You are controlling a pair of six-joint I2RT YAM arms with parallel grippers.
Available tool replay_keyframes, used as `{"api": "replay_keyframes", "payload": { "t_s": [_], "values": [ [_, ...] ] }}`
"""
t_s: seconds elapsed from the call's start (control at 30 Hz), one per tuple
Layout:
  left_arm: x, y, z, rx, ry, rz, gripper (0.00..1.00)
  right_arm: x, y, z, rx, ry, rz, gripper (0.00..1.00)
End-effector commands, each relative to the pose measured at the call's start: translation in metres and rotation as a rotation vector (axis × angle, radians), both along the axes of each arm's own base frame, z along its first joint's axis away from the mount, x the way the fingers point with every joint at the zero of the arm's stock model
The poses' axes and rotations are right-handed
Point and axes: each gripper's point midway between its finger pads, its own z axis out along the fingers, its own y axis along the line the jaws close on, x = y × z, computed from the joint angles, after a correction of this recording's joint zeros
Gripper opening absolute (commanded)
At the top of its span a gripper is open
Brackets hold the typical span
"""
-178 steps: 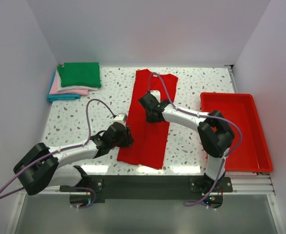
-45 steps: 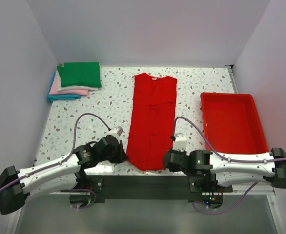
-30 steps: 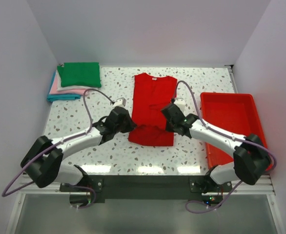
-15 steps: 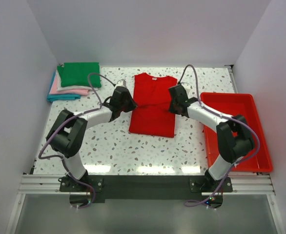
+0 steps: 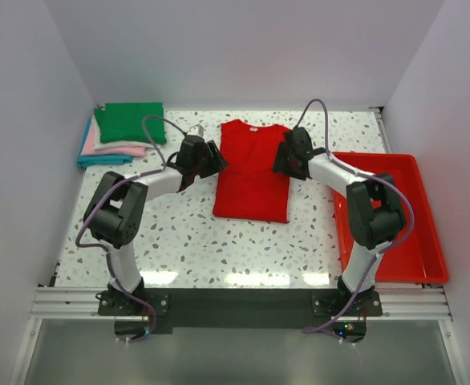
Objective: Fold and stack the t-shirts
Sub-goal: Fold the tshirt
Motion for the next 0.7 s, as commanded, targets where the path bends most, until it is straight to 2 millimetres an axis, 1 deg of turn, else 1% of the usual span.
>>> {"api": "replay_keyframes", "payload": {
  "t_s": [0.0, 0.03, 0.07, 0.1, 0.13, 0.17, 0.2, 0.23, 0.27, 0.3, 0.33, 0.37, 0.4, 0.43, 0.5, 0.53, 0.57, 0.6, 0.67],
  "values": [
    [0.015, 0.015, 0.056, -0.028, -0.177, 0.010, 0.61, 0.013, -0.001, 0.040, -0.008, -0.081, 0.023, 0.73],
    [0.012, 0.018, 0.058, -0.020, -0.177, 0.019, 0.62, 0.010, -0.004, 0.043, -0.017, -0.086, 0.016, 0.74],
    [0.010, 0.021, 0.060, -0.012, -0.176, 0.028, 0.62, 0.007, -0.006, 0.056, -0.019, -0.111, 0.010, 0.73],
    [0.000, 0.024, 0.062, -0.013, -0.169, 0.031, 0.62, 0.001, -0.005, 0.058, -0.017, -0.105, 0.015, 0.72],
    [-0.008, 0.018, 0.062, -0.018, -0.167, 0.023, 0.57, -0.010, -0.003, 0.054, -0.017, -0.092, 0.021, 0.70],
    [-0.015, 0.015, 0.063, -0.012, -0.170, 0.017, 0.55, -0.016, 0.001, 0.055, -0.012, -0.096, 0.019, 0.64],
    [-0.022, 0.017, 0.060, 0.025, -0.165, 0.037, 0.52, -0.026, 0.018, 0.063, 0.002, -0.117, 0.056, 0.60],
    [-0.033, 0.000, 0.057, 0.045, -0.164, -0.002, 0.46, -0.036, 0.024, 0.057, -0.002, -0.107, 0.070, 0.56],
    [-0.039, -0.008, 0.056, 0.054, -0.165, -0.020, 0.43, -0.041, 0.032, 0.057, 0.002, -0.111, 0.076, 0.54],
    [-0.045, -0.020, 0.050, 0.068, -0.152, -0.044, 0.40, -0.044, 0.045, 0.056, 0.016, -0.125, 0.098, 0.51],
    [-0.047, -0.026, 0.047, 0.061, -0.144, -0.047, 0.31, -0.043, 0.052, 0.053, 0.038, -0.125, 0.108, 0.47],
    [-0.047, -0.031, 0.044, 0.051, -0.139, -0.057, 0.26, -0.040, 0.060, 0.050, 0.065, -0.115, 0.122, 0.44],
    [-0.047, -0.038, 0.034, 0.037, -0.112, -0.079, 0.21, -0.039, 0.068, 0.047, 0.083, -0.099, 0.143, 0.36],
    [-0.047, -0.042, 0.030, 0.029, -0.097, -0.085, 0.12, -0.029, 0.076, 0.040, 0.088, -0.084, 0.155, 0.32],
    [-0.046, -0.046, 0.018, 0.033, -0.082, -0.087, 0.07, -0.021, 0.087, 0.032, 0.103, -0.065, 0.186, 0.27],
    [-0.044, -0.048, 0.014, 0.028, -0.076, -0.086, 0.05, -0.015, 0.096, 0.019, 0.117, -0.034, 0.207, 0.24],
    [-0.044, -0.049, 0.004, 0.036, -0.056, -0.089, 0.05, -0.011, 0.099, 0.016, 0.123, -0.027, 0.213, 0.24],
    [-0.039, -0.046, 0.000, 0.052, -0.047, -0.068, 0.04, -0.003, 0.095, 0.010, 0.135, -0.022, 0.198, 0.24],
    [-0.038, -0.043, -0.012, 0.068, -0.009, -0.053, 0.01, 0.004, 0.095, -0.006, 0.165, 0.012, 0.187, 0.22]
  ]
}}
